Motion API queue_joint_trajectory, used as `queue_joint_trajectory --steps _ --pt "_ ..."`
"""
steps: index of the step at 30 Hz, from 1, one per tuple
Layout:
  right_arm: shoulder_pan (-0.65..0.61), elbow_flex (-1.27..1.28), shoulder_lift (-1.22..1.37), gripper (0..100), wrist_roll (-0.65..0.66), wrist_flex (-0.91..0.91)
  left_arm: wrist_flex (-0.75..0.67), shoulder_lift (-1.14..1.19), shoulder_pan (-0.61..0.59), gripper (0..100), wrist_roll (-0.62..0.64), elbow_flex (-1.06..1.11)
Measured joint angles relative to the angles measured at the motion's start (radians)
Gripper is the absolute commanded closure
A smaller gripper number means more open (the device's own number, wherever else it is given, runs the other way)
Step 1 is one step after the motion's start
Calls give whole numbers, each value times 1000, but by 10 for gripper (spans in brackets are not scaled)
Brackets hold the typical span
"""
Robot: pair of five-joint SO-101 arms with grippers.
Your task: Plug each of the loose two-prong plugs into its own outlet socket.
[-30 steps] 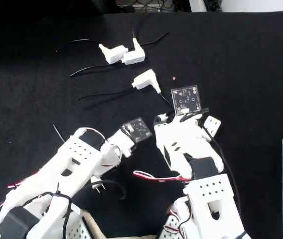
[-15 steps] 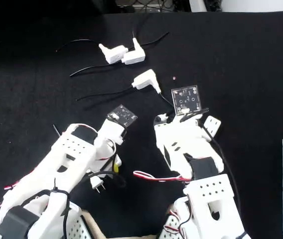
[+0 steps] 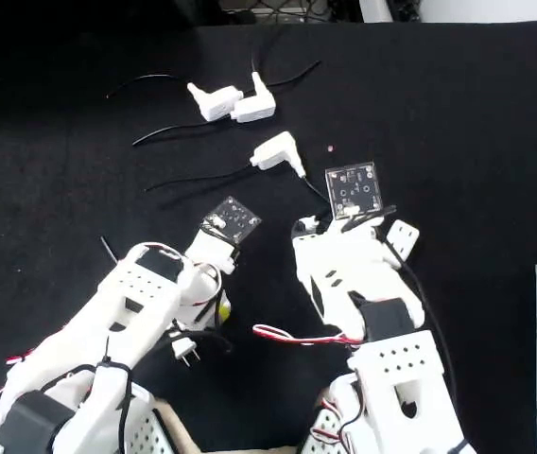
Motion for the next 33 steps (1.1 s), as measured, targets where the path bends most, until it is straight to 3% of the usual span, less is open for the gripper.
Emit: queue_joint_trajectory --steps 11,16,19,24,29,33 --pt "0 0 0 987 0 0 -172 0 -68 838 -44 -2" --pt "0 0 0 987 0 0 -175 0 -152 687 -92 -14" --pt "0 0 0 987 0 0 -172 0 -190 705 -100 -15" --pt "-17 0 0 987 0 0 -48 -44 -233 716 -103 -97" --pt "-121 0 0 987 0 0 123 -215 -295 716 -94 -133" --pt "-218 0 2 987 0 0 160 -402 -404 716 -15 -81"
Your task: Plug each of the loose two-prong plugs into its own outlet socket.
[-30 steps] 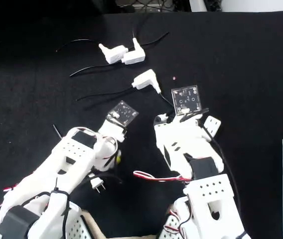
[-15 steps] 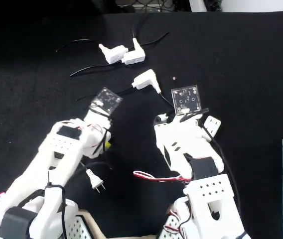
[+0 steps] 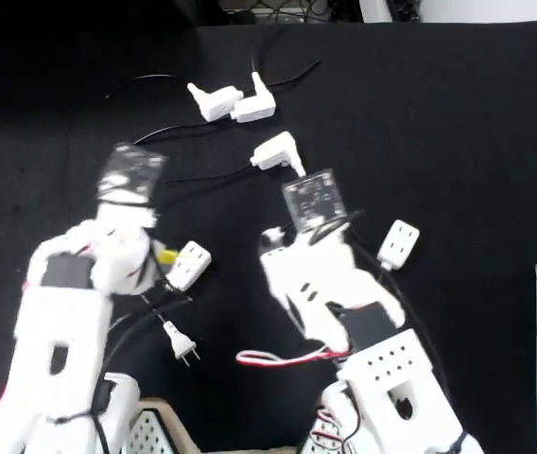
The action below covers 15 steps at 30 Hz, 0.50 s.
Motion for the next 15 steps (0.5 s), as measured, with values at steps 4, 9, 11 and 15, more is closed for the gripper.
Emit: queue_joint_trajectory --steps 4,9,11,15 --pt "-106 -14 51 987 8 0 -17 -199 -147 716 115 141" --pt "-218 -124 183 987 77 0 -91 -420 -287 716 199 361" --pt "-239 -178 242 987 103 0 -120 -497 -328 716 222 439" --pt "-269 -269 371 987 144 0 -129 -629 -405 716 233 517"
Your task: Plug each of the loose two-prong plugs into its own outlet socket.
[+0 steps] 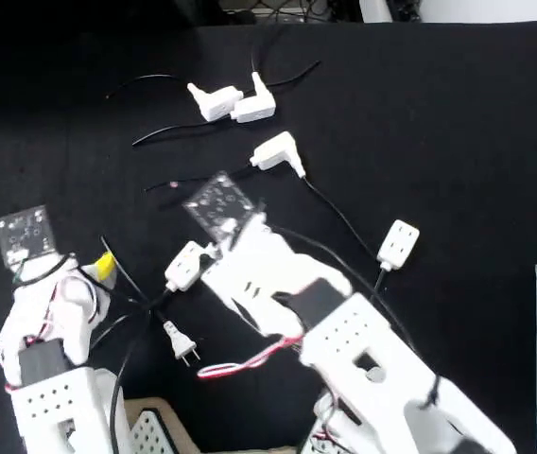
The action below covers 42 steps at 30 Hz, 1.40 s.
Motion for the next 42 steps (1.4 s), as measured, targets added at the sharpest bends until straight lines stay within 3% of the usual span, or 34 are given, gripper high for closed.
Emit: queue_joint_trajectory --steps 16,42 --pt "-32 -117 425 987 51 -218 25 -150 -26 716 0 60" --pt "15 -126 525 987 51 -345 25 -150 -26 716 0 60"
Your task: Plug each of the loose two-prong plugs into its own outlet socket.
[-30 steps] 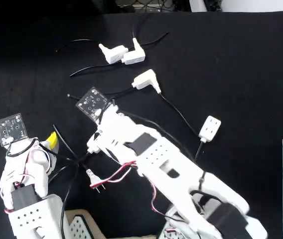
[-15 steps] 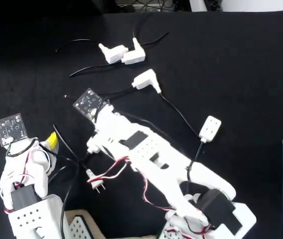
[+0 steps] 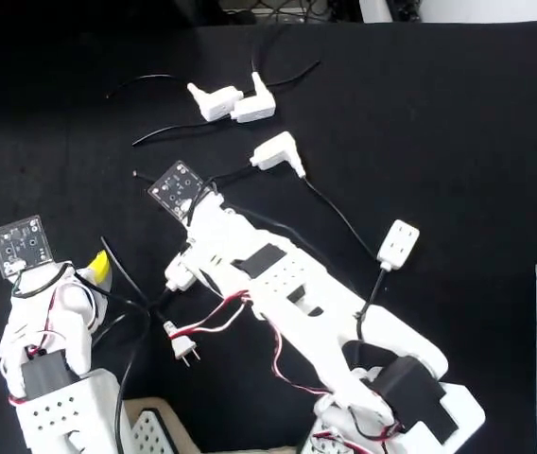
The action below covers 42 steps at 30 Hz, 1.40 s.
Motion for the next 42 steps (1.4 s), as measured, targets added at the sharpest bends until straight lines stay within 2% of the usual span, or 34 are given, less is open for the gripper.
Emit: queue_joint_trajectory --steps 9,22,42 --pt "3 5 49 987 0 -71 0 0 0 716 0 0" --pt "2 0 -9 987 -2 48 0 0 0 716 0 0" --pt "2 -2 132 987 -3 -28 0 0 0 716 0 0"
